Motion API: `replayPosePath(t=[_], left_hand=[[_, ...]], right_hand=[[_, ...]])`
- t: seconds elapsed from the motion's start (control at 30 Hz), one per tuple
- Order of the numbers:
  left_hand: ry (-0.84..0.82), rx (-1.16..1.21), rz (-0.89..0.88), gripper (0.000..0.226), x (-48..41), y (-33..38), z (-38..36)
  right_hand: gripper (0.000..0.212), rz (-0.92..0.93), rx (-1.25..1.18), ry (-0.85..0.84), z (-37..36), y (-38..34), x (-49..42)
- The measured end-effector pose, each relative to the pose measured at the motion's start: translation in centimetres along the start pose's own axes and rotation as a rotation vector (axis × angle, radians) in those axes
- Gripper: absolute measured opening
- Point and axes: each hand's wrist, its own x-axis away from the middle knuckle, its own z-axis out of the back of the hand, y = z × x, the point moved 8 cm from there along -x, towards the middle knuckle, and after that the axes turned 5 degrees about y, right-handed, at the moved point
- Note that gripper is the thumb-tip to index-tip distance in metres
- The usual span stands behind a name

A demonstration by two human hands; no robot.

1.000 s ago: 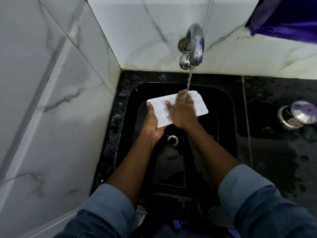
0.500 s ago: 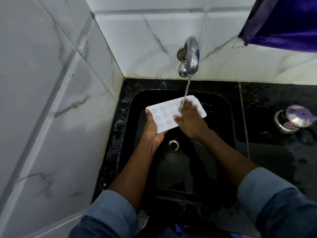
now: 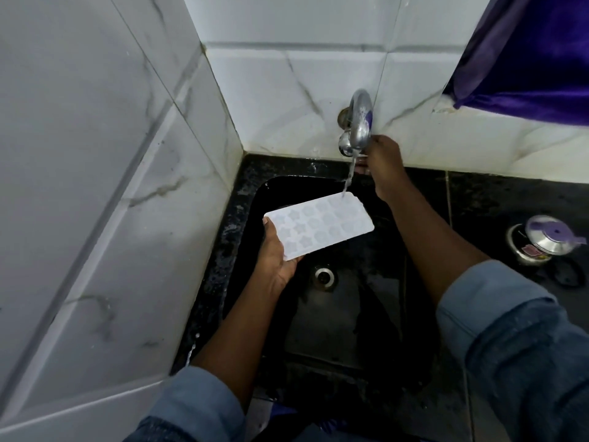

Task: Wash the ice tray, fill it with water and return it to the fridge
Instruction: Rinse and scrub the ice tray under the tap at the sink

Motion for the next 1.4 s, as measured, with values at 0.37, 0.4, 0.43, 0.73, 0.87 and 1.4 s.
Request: replayPosePath(t=[0.37,0.4,0.43,0.73,0.87,1.4], left_hand=[[-0.026,0.071,-0.021,0.072,1.3,0.5,0.4],[-0.022,0.074,-0.024,0.072,1.3,0.5,0.5],[-0.021,0.078,-0.026,0.071,1.3,0.5,0.6],[-0.009,0.09,-0.026,0.07,2.5,1.0,2.0],[-0.029,0.073,-0.03,0.07,3.2,1.2,1.9],[0.072,-0.428,-0.328,0.042,7.0,7.2,-0.6]], right_hand=[[0.017,-0.299,-0.392,-0.19,-3.7,1.6,-2.1],[0.022,-0.339,-0.447,-0.219,-3.9,1.9,-2.0],[0.025,-0.364,-0.45,-0.246,-4.0,2.0,-1.7],[0.063,-0.088,0.48,-0.093,2.0,2.8,1.1],[0.032,-0.163,0.508,-0.304,2.5,6.6,3.8],[0.009,0.226,0.32,-0.055,8.1,-1.3,9.8]])
